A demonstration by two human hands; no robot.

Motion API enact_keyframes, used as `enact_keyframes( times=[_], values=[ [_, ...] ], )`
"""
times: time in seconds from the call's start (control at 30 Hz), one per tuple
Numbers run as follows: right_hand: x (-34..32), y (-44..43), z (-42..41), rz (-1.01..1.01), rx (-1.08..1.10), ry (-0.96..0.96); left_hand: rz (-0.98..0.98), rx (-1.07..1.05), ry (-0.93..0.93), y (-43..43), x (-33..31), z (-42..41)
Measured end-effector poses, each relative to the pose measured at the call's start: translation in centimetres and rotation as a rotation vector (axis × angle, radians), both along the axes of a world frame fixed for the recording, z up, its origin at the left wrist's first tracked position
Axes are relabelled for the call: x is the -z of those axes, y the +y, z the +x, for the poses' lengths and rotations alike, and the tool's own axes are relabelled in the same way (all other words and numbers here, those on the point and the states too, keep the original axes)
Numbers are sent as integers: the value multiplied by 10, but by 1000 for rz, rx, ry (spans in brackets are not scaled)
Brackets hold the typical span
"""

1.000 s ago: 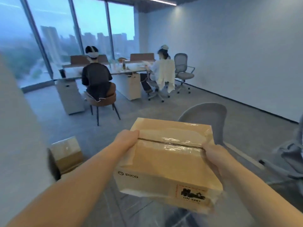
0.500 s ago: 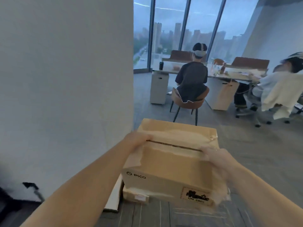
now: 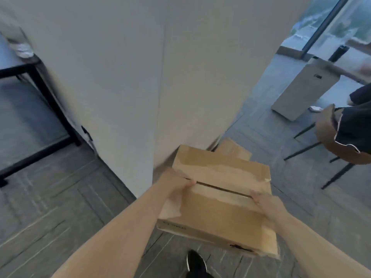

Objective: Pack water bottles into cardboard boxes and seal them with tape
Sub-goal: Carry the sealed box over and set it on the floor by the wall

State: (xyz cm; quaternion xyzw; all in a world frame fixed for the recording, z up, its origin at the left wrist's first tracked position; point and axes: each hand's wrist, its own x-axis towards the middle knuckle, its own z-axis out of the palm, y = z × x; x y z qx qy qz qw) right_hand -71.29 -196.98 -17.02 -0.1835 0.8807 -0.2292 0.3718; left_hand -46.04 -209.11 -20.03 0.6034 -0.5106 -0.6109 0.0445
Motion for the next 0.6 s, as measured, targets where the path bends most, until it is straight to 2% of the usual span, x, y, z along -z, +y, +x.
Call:
enact_keyframes(
  times=[0.07,0.2,0.3,0.47,0.57,0.6],
  values=[
    [35,-16,-32,120,-83,73,55,-116,-9,9,40,-24],
    [88,-42,-80,203,-193,47,168,-306,-94,32,105,-64],
    [109,-52,-95,244,-306,36,300,-435,-134,53,125,-79],
    [165,-56,-123,320,-421,1,375,-619,-67,90,202,-102],
    [206,-74,-139,355,-469,-4,442,-741,-17,95,209,-122],
    [232,-90,-146,355,-505,-10,438,-827,-29,92,229,-132]
  ],
)
